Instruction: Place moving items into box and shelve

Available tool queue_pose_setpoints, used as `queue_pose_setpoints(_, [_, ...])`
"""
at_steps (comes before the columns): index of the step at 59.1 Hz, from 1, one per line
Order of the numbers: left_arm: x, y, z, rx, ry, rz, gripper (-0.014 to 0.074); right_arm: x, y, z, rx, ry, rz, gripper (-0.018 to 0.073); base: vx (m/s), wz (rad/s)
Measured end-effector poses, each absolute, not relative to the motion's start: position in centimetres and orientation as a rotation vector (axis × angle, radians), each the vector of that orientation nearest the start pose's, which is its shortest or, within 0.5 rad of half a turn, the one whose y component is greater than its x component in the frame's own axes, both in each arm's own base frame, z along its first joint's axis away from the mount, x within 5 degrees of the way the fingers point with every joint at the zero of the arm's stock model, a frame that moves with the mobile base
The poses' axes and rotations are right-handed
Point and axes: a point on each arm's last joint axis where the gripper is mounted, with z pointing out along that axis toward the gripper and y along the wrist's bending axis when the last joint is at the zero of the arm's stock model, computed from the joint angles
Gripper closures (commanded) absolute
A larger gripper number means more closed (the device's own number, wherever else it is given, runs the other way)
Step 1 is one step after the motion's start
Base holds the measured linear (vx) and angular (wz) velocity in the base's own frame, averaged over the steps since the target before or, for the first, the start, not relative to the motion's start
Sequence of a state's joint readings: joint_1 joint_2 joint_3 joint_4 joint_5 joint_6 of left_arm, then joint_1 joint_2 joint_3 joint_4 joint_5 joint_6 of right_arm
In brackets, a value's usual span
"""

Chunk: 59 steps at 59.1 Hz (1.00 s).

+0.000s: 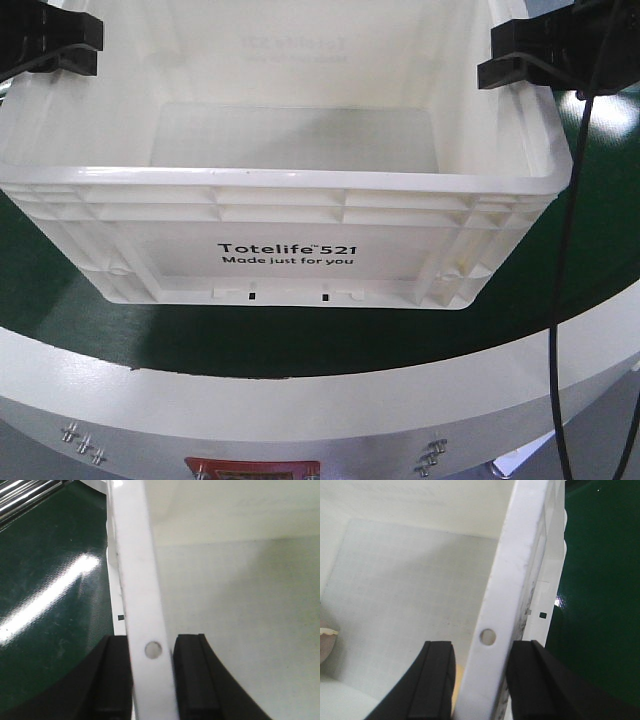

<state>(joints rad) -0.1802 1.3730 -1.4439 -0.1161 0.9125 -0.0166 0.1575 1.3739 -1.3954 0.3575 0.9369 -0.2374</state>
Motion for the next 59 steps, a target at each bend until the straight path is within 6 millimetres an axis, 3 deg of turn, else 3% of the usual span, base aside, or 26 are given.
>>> queue_pose_setpoints(59, [28.67,-5.98,40.68,0.149,2.325,-0.234,0.0613,28.43,7.19,39.61,-0.304,2.317,0.438,0.0572,0.00,0.00])
